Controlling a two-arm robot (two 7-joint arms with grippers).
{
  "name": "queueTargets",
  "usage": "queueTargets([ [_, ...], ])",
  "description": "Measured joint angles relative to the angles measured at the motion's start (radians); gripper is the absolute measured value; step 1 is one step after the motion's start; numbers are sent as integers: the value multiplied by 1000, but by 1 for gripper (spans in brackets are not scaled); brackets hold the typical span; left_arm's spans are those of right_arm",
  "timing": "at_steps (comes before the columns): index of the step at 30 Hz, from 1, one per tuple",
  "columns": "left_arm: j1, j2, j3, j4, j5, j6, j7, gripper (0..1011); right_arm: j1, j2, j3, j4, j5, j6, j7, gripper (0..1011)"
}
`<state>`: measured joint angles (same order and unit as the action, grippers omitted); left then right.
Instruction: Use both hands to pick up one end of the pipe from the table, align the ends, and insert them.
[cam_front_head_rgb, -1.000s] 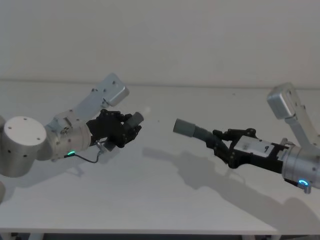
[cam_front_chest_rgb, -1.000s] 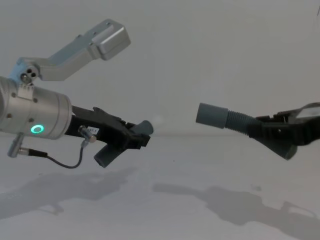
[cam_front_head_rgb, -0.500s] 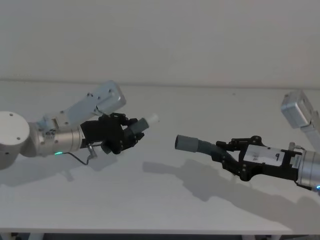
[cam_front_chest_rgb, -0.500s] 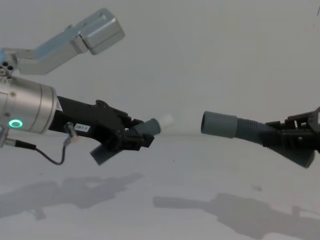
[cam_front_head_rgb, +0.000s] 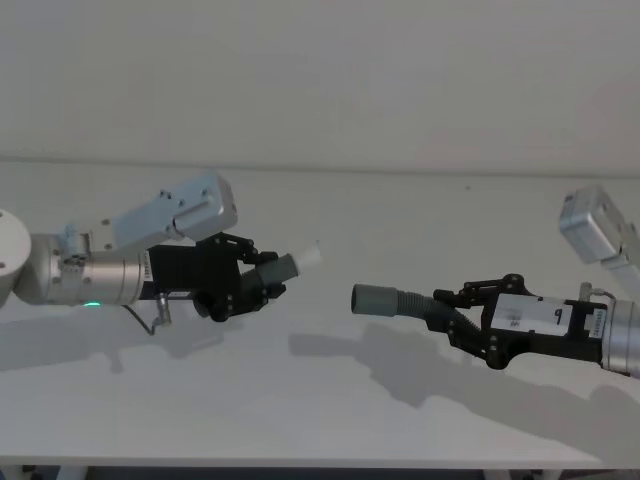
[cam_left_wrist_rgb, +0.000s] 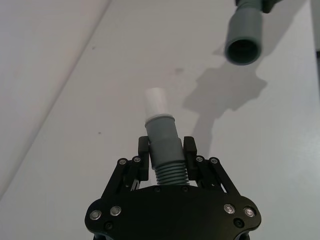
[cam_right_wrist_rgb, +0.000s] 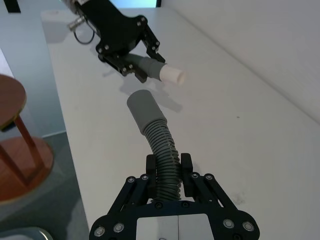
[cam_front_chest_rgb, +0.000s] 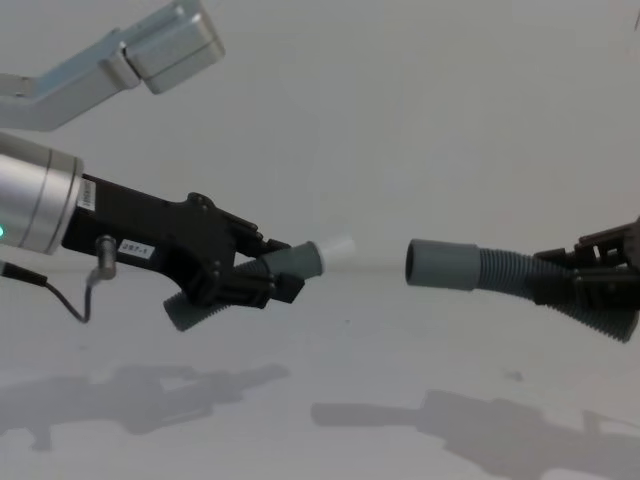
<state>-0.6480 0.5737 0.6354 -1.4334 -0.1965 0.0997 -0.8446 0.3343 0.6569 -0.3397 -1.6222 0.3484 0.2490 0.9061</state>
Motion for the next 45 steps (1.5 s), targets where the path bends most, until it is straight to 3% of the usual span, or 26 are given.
queueTargets([
  [17, -34, 46, 33, -18, -23, -27, -108, 398, 53, 19, -66, 0, -69, -16, 5, 285],
  [45, -53, 57, 67, -15, -47, -42, -142, 398, 77, 19, -105, -16, -98, 37, -70, 284],
])
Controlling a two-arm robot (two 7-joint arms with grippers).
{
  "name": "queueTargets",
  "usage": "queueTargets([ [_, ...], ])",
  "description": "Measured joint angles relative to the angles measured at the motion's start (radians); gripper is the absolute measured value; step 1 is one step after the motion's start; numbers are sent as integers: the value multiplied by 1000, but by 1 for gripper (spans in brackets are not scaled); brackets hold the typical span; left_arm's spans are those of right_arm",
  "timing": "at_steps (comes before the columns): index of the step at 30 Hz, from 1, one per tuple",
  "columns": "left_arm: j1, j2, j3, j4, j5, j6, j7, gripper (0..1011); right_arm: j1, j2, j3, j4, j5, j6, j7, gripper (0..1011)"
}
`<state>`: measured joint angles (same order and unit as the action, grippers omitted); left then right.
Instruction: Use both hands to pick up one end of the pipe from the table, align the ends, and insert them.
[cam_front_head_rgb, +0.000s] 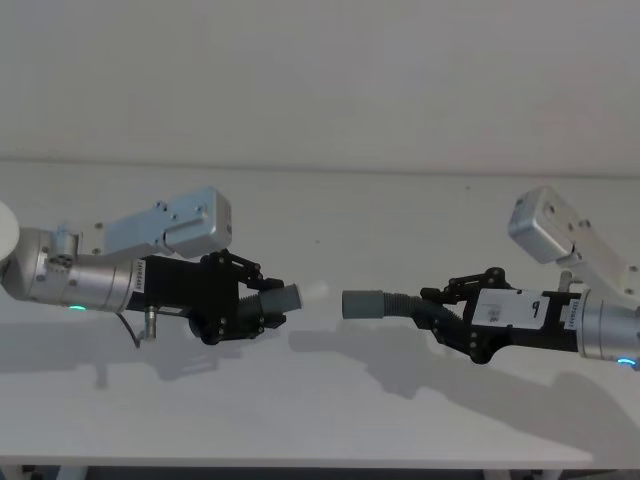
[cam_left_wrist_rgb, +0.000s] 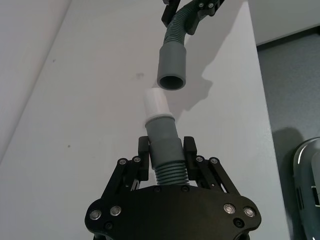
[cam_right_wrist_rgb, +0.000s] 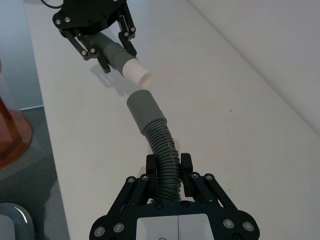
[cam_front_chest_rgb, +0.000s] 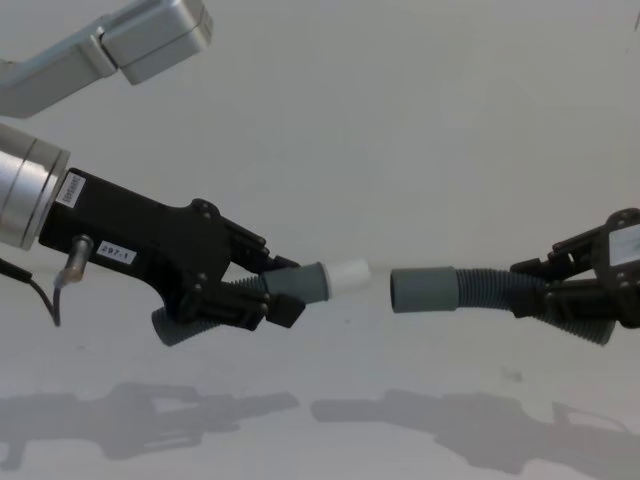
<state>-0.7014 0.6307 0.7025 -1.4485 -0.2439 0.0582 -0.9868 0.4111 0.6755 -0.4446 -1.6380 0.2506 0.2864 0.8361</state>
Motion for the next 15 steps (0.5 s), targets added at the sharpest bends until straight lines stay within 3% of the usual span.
queueTargets([
  [15, 0, 9, 11, -7, -11, 2, 1, 398, 0, 3, -9, -10, 3, 19, -30, 284],
])
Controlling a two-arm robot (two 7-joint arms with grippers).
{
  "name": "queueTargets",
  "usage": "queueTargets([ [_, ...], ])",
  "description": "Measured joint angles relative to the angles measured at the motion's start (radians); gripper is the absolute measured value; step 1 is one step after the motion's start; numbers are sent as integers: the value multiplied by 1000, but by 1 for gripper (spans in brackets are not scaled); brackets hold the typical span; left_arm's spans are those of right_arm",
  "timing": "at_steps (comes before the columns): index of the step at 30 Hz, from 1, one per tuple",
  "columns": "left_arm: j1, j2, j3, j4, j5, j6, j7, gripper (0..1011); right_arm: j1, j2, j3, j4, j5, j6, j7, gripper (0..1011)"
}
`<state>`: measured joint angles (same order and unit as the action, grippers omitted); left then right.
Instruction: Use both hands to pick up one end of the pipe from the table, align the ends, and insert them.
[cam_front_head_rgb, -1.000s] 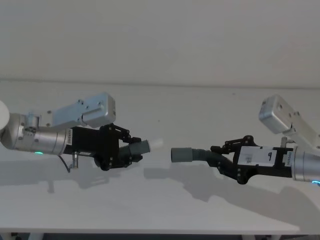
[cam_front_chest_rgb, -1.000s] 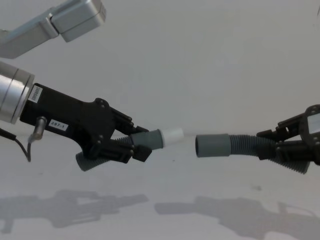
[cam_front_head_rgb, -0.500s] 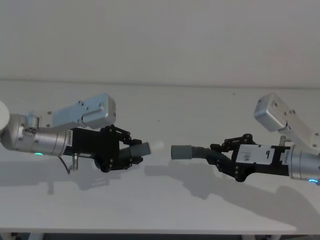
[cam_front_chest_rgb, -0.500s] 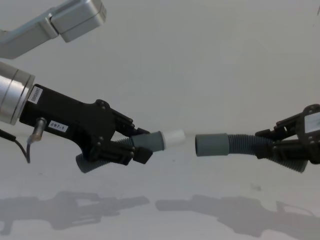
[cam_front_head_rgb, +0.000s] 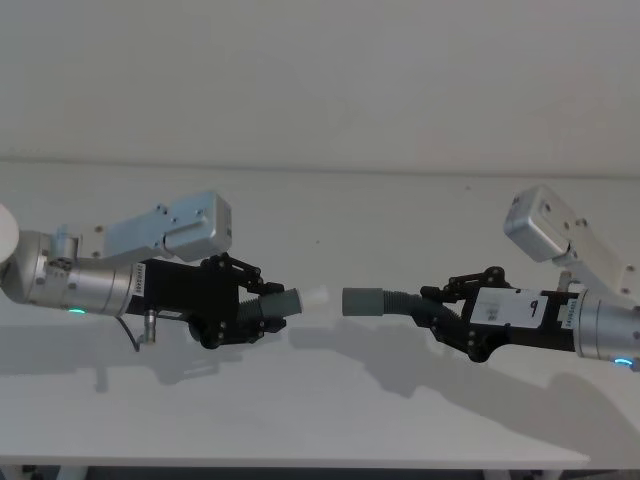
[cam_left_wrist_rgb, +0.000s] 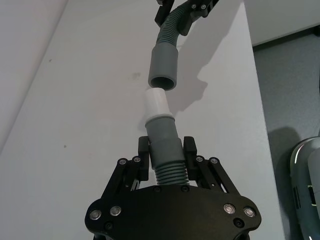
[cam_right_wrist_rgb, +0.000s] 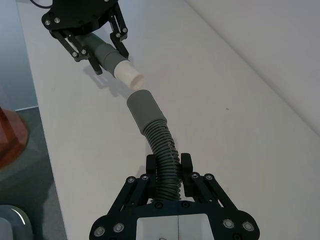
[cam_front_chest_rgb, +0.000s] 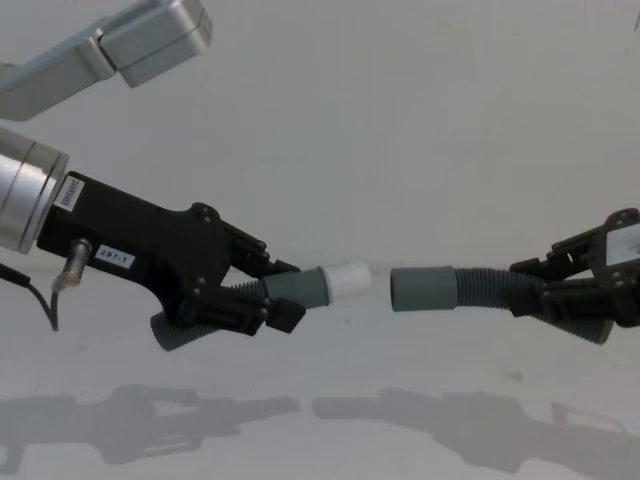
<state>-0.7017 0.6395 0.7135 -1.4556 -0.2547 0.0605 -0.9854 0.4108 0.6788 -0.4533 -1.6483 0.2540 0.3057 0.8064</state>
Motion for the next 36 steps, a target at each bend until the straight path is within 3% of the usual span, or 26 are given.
queueTargets([
  [36, -19, -1, 39, 7, -7, 2, 16, 398, 0, 19, -14, -10, 42, 8, -23, 285],
])
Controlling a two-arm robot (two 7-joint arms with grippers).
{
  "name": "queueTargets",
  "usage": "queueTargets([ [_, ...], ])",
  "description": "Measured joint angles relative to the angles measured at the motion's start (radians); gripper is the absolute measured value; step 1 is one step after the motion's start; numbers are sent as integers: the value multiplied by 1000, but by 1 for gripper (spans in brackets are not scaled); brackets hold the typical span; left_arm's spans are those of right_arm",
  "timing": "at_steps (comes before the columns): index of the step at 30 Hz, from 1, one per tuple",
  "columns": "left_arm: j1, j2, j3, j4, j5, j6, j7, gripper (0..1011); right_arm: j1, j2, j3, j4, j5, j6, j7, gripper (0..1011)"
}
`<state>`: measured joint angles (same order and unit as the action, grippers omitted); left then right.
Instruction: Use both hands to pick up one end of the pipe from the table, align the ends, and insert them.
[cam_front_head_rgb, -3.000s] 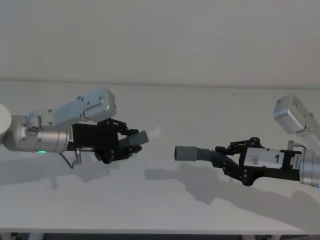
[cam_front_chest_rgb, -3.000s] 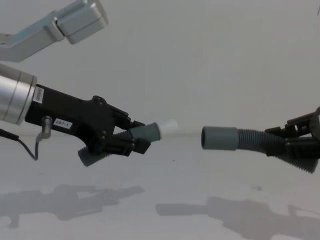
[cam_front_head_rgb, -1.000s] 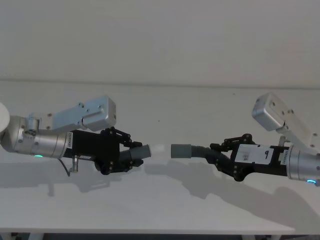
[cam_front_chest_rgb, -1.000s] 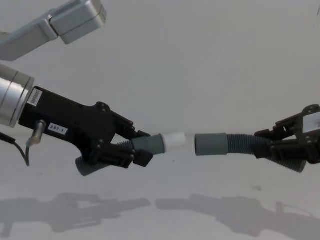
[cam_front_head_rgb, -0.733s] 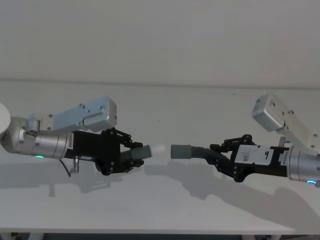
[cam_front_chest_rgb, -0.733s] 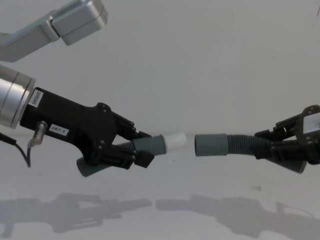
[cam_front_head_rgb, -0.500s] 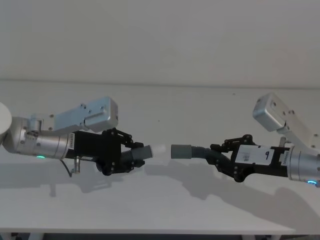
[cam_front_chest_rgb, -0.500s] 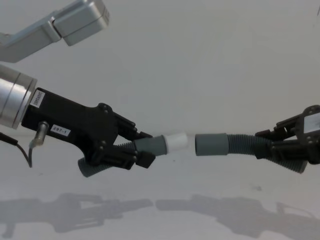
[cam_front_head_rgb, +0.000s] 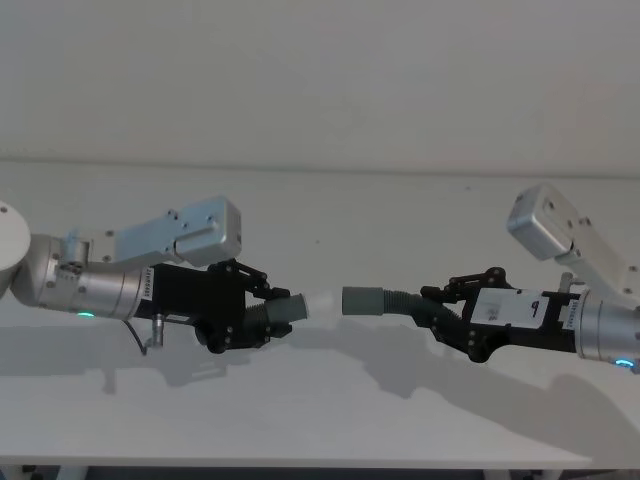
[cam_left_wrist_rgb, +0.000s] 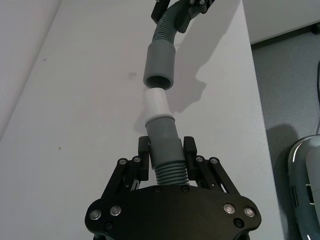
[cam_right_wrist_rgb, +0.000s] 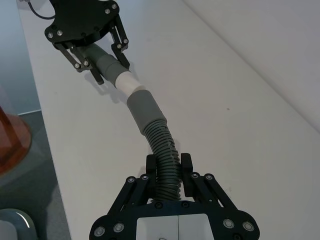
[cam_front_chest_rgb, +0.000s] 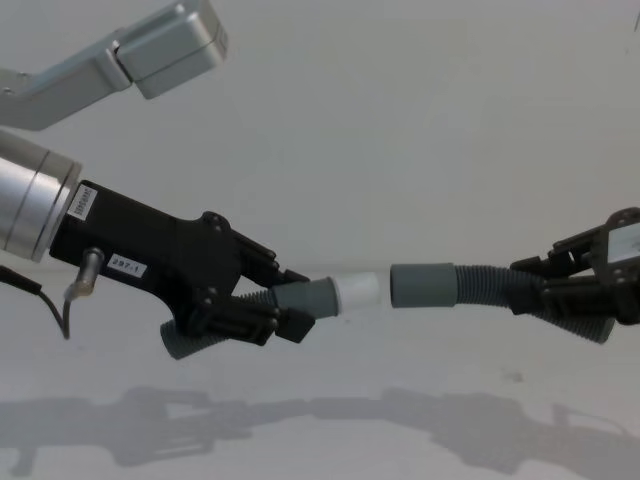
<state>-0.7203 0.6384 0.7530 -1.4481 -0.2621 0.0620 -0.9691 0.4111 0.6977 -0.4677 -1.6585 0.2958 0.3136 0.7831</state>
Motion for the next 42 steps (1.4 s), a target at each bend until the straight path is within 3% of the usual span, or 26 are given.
queueTargets([
  [42, -11, -2, 33, 11, -39, -8, 5, 398, 30, 13, -44, 8, 11, -14, -19, 284],
])
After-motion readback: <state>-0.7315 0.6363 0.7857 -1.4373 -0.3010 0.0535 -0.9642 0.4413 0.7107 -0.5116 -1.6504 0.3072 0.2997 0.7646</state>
